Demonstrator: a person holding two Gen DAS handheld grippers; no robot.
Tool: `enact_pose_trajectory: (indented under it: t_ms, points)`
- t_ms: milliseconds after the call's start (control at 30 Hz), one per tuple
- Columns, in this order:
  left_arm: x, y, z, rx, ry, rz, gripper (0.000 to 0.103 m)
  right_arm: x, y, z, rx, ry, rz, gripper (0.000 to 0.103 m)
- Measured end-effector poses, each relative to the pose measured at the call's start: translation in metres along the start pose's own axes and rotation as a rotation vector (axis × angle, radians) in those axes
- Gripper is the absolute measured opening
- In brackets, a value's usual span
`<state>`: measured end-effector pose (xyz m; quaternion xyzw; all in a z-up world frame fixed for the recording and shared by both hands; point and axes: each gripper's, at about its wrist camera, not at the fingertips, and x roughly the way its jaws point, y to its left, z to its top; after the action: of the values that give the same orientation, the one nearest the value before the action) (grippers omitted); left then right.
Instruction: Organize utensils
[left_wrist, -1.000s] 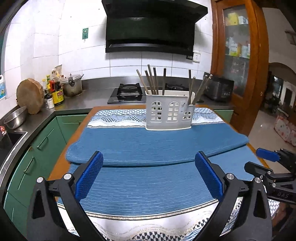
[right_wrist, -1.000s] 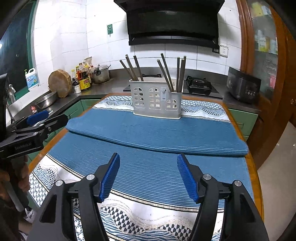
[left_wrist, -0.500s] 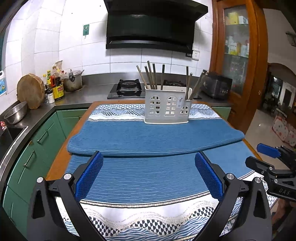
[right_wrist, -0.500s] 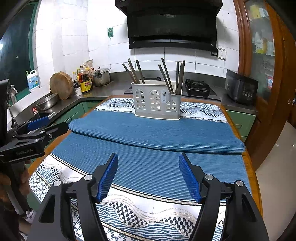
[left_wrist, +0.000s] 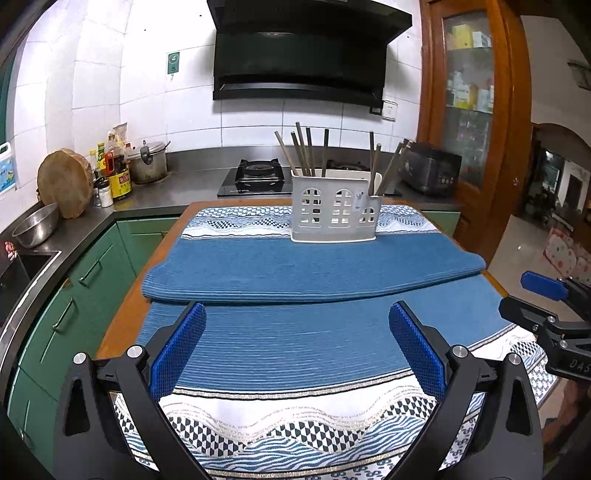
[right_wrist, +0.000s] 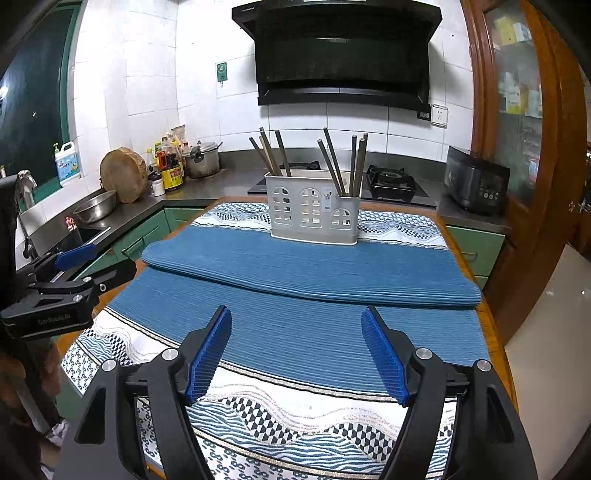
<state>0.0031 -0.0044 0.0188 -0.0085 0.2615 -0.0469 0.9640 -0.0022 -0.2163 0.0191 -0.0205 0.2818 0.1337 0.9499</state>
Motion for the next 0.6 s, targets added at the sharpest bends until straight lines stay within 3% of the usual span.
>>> enact_pose_trajectory:
  t_ms: [600]
  points:
    - [0.0001,0.0060,-0.0051,-0.021,0.001,-0.006,0.098,0.0034,0.0049,-0.0044,-0.003,0.016,-0.001,0.072]
